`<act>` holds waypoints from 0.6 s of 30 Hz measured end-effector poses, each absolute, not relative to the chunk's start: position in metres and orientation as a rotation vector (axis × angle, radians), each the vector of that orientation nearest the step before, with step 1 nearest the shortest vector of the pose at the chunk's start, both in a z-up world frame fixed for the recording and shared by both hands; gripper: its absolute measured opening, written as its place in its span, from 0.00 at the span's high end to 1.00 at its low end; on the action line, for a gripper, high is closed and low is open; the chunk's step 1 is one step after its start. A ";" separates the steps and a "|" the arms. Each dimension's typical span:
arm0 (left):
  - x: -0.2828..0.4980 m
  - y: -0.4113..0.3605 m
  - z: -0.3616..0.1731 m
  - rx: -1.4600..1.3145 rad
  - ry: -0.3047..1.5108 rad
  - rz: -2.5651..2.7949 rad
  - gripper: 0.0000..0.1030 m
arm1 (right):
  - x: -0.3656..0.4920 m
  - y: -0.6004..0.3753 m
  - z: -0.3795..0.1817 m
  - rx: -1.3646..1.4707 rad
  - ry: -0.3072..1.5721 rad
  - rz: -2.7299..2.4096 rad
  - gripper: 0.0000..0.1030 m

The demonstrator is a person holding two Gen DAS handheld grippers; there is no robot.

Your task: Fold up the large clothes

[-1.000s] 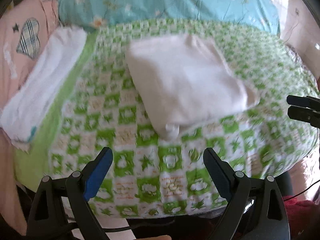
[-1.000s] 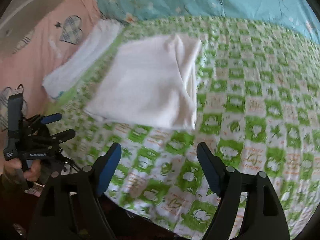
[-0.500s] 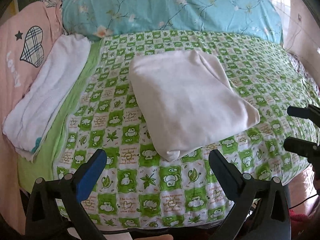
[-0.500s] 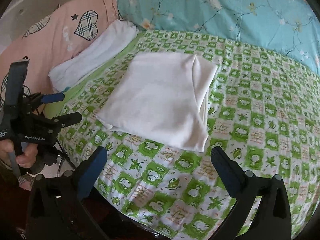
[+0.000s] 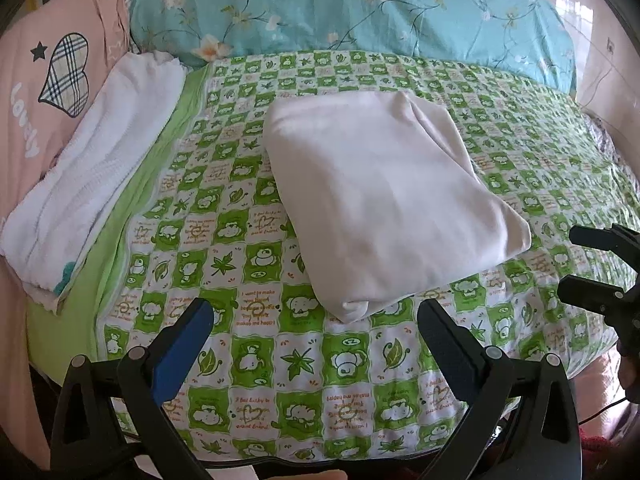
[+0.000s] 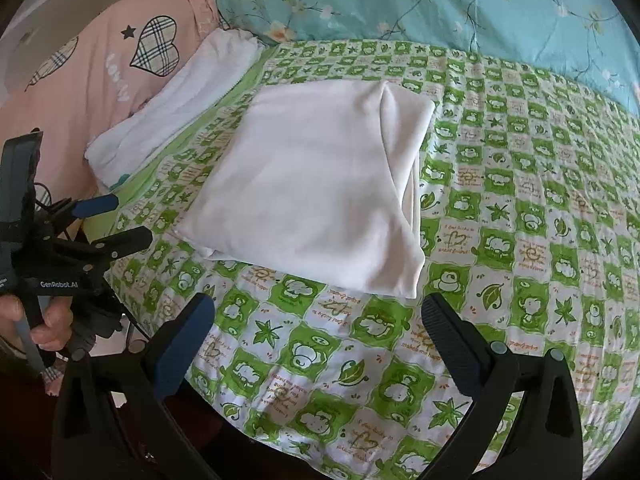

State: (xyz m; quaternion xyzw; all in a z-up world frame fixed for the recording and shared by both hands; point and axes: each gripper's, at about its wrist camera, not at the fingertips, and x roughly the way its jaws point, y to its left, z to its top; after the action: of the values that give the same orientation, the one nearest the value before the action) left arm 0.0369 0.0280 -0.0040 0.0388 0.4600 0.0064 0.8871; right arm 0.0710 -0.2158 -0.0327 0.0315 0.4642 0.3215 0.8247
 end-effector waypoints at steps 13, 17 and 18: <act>0.042 0.026 -0.003 0.064 0.953 0.011 0.01 | 0.079 -0.214 -0.030 0.068 0.976 0.689 0.00; 0.042 0.025 0.000 0.064 0.947 0.010 0.01 | 0.079 -0.213 -0.026 0.070 0.966 0.696 0.00; 0.042 0.024 0.000 0.065 0.945 0.010 0.01 | 0.079 -0.213 -0.025 0.070 0.964 0.698 0.00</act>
State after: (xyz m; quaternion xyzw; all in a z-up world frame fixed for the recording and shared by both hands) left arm 0.0425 0.0245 0.0003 0.0311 0.4550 0.0047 0.8899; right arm 0.0790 -0.2128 -0.0250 0.0331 0.4539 0.3289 0.8275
